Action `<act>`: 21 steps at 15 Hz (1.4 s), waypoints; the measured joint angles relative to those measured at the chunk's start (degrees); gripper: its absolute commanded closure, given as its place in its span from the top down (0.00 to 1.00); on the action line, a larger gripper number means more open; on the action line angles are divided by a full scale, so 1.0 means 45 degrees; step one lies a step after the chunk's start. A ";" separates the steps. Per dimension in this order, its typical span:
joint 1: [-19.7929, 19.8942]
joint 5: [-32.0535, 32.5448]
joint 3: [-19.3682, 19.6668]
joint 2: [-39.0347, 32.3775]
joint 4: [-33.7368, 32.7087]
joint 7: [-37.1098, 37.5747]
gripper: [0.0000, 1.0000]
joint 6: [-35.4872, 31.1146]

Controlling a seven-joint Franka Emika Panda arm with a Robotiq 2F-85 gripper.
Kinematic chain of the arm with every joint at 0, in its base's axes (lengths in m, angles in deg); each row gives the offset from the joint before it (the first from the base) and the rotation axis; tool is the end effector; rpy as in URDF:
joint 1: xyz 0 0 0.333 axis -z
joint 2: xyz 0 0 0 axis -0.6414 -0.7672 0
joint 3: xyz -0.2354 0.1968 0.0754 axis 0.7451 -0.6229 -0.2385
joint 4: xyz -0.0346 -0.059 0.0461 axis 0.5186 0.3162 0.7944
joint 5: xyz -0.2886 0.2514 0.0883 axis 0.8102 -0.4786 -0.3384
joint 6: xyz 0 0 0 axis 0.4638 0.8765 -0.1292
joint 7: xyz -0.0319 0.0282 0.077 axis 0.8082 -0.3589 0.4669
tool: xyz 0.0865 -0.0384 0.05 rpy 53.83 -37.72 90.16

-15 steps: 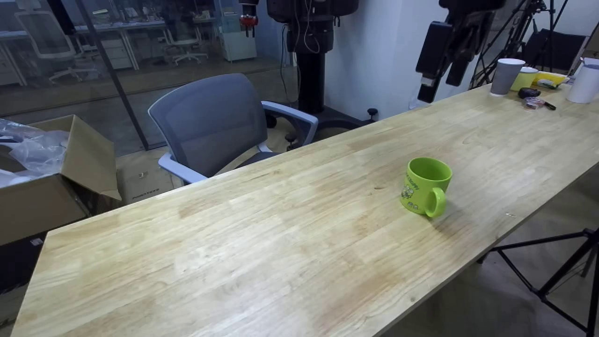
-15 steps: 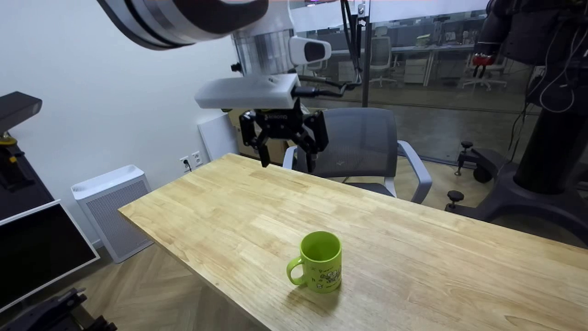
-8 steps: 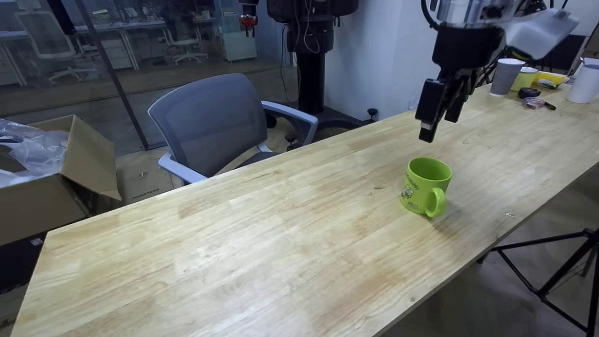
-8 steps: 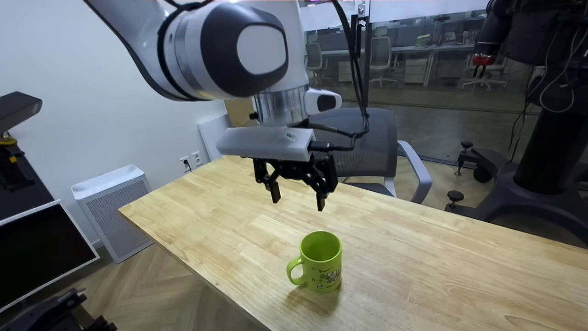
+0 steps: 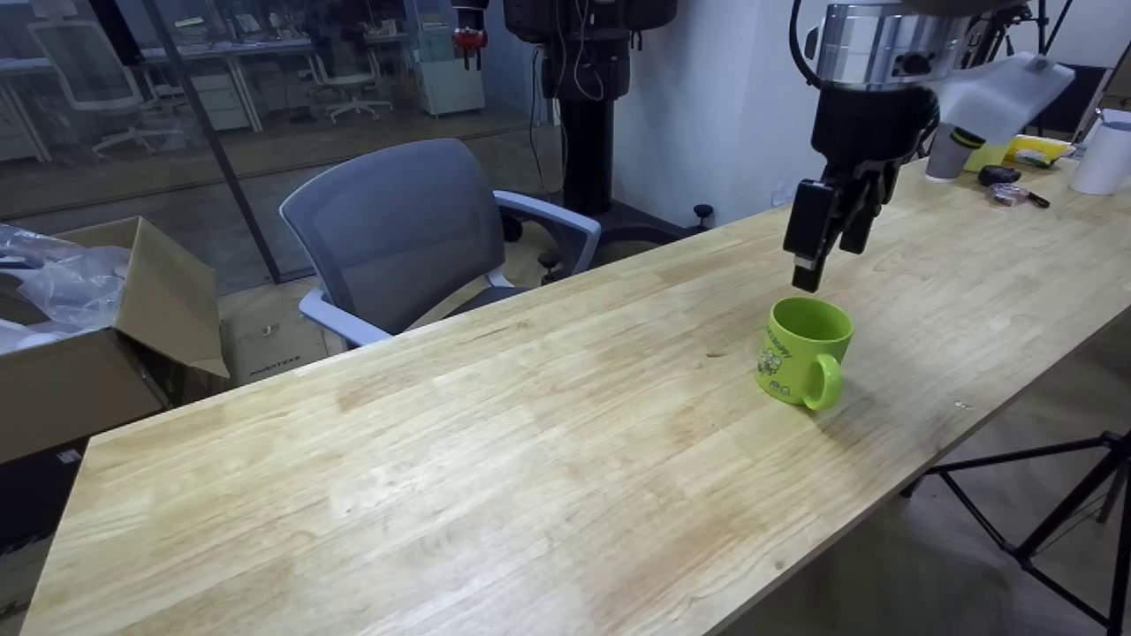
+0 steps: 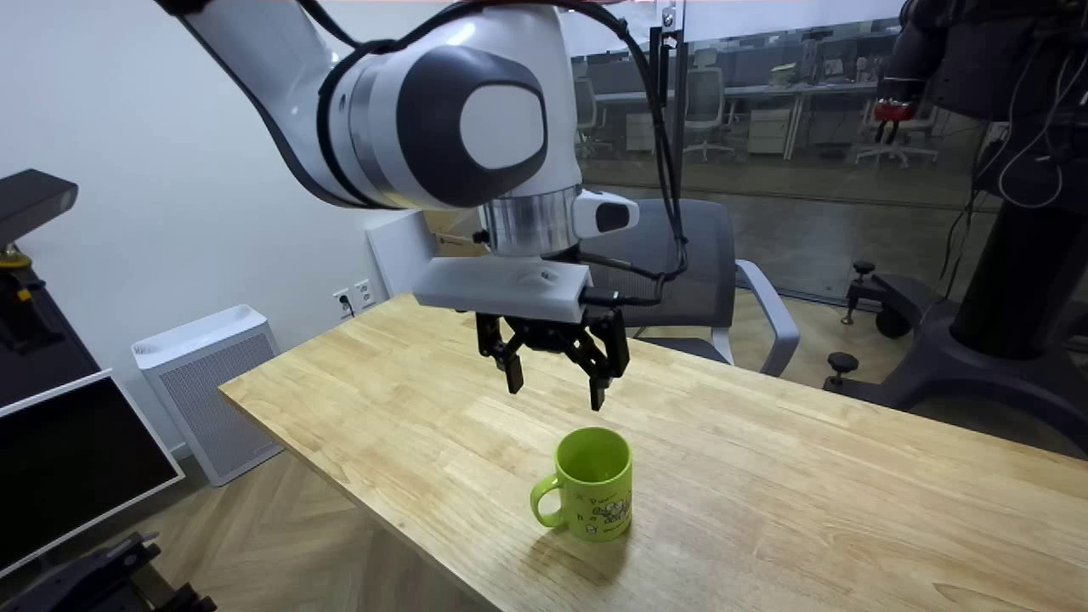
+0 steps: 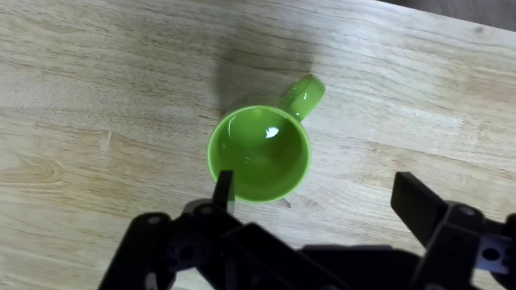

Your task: Move the mug to the left

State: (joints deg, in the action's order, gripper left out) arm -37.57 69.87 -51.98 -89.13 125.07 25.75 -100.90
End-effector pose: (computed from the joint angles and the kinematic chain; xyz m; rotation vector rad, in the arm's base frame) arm 0.5073 -0.0454 0.2304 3.0773 0.2875 -0.0065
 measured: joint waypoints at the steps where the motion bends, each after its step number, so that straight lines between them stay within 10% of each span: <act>1: 0.0000 0.0000 0.0000 0.0000 -0.0001 0.0000 1.00 0.0000; 21: -0.0003 0.0071 -0.0181 -0.2167 -0.0399 -0.0111 1.00 -0.0897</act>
State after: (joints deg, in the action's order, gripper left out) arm -37.58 70.19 -52.80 -98.88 123.27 25.25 -104.94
